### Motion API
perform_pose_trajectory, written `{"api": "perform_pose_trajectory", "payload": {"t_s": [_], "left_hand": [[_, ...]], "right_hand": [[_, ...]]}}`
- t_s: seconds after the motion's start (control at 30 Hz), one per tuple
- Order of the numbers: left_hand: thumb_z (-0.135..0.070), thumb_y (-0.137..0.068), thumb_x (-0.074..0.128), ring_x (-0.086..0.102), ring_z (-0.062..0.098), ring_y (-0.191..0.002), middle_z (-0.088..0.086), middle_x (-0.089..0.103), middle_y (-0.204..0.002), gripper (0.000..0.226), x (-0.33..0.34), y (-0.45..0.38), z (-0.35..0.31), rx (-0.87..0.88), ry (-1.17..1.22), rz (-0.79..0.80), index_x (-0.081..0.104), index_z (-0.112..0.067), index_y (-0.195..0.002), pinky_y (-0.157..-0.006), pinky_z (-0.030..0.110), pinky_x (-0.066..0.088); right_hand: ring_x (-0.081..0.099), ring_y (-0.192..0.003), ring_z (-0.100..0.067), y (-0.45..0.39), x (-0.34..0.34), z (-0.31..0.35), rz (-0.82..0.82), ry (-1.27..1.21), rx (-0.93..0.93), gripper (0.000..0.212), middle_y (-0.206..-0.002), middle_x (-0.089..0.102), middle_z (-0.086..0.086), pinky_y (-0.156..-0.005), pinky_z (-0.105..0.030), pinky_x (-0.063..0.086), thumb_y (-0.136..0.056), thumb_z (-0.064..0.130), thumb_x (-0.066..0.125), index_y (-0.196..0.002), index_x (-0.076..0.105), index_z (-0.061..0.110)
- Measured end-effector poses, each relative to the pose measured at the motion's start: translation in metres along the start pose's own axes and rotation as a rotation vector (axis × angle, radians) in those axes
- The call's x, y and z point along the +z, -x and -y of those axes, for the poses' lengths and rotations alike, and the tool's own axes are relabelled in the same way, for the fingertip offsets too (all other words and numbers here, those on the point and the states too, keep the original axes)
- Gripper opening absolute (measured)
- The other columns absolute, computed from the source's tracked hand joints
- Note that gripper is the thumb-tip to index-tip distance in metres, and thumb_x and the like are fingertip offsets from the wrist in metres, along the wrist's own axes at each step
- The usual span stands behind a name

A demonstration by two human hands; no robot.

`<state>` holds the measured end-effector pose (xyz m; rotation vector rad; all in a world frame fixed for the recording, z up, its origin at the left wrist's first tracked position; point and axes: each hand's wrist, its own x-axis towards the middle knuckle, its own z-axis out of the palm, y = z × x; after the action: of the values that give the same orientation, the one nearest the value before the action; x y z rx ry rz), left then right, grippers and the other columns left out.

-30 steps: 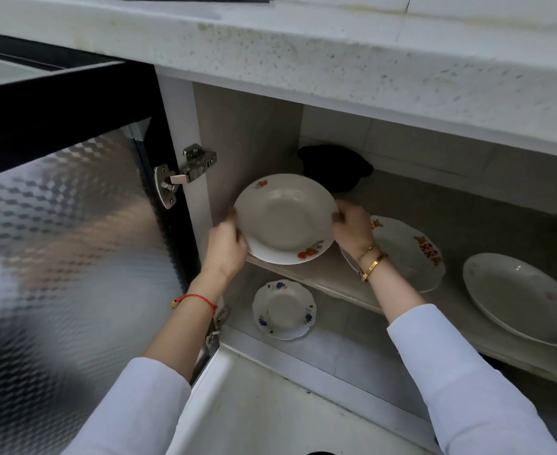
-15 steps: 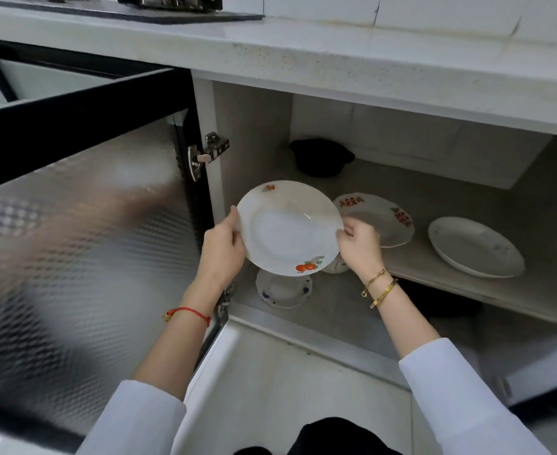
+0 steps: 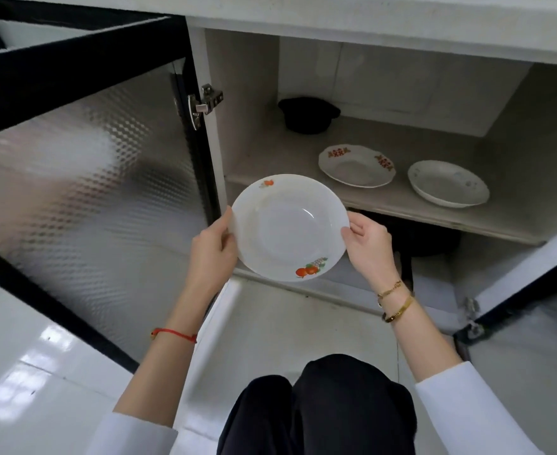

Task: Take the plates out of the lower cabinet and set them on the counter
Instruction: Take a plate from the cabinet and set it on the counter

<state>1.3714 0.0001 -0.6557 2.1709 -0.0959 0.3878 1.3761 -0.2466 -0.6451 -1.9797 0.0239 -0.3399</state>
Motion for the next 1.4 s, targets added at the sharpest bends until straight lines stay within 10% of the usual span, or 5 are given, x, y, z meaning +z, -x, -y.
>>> {"api": "perform_pose_trajectory", "payload": {"t_s": [0.3, 0.83, 1.4], "left_hand": [[0.004, -0.089, 0.043, 0.046, 0.013, -0.084, -0.005, 0.052, -0.093, 0.067, -0.008, 0.034, 0.006, 0.005, 0.117, 0.039, 0.049, -0.045, -0.134, -0.085, 0.031, 0.045], [-0.001, -0.093, 0.046, 0.046, 0.006, -0.09, -0.008, 0.048, -0.096, 0.055, 0.004, 0.02, 0.02, -0.184, 0.132, -0.032, 0.045, -0.027, -0.142, -0.08, 0.01, 0.04], [0.002, -0.09, 0.051, 0.055, -0.008, -0.081, -0.035, 0.058, -0.082, 0.058, -0.15, -0.01, -0.176, -0.386, 0.116, -0.041, 0.048, -0.027, -0.141, -0.079, 0.001, 0.042]], "right_hand": [[0.064, -0.101, 0.007, 0.034, -0.004, -0.005, 0.032, -0.109, 0.057, 0.038, -0.105, 0.07, 0.015, -0.088, -0.011, 0.05, -0.086, -0.001, 0.049, -0.113, 0.068, 0.02], [0.065, -0.103, 0.003, 0.005, 0.011, -0.018, 0.108, -0.243, 0.037, 0.041, -0.107, 0.069, 0.018, -0.083, -0.009, 0.049, -0.089, -0.004, 0.048, -0.112, 0.065, 0.025], [0.062, -0.111, -0.001, -0.008, -0.063, 0.2, 0.189, -0.277, 0.224, 0.04, -0.116, 0.067, 0.013, -0.09, -0.015, 0.05, -0.092, -0.005, 0.045, -0.124, 0.06, 0.013]]}}
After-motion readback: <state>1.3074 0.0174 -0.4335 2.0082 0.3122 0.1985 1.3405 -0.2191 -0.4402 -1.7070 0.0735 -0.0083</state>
